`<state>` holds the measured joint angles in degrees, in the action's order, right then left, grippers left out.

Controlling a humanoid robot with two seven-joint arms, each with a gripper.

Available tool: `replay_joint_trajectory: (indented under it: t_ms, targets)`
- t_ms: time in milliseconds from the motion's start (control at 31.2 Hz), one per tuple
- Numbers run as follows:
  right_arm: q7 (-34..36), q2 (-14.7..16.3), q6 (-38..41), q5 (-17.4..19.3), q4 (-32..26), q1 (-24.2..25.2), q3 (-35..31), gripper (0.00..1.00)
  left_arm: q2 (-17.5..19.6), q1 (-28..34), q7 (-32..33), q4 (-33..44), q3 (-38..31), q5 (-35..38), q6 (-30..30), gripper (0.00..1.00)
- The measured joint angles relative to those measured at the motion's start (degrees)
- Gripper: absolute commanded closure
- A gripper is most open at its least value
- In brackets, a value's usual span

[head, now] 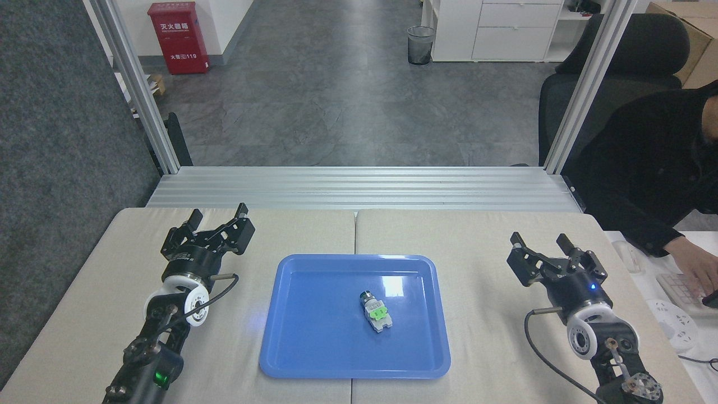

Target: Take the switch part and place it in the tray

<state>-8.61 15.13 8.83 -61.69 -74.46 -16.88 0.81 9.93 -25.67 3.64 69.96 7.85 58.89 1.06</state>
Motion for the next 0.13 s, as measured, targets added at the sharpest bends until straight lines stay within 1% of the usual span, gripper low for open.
replay_joint_trajectory:
  t_ms: [128]
  targets:
    - [-1.08, -0.01, -0.01, -0.02, -0.73, 0.06, -0.17, 0.02, 0.00, 0.00, 0.00, 0.00, 0.00, 0.00, 0.00, 0.00]
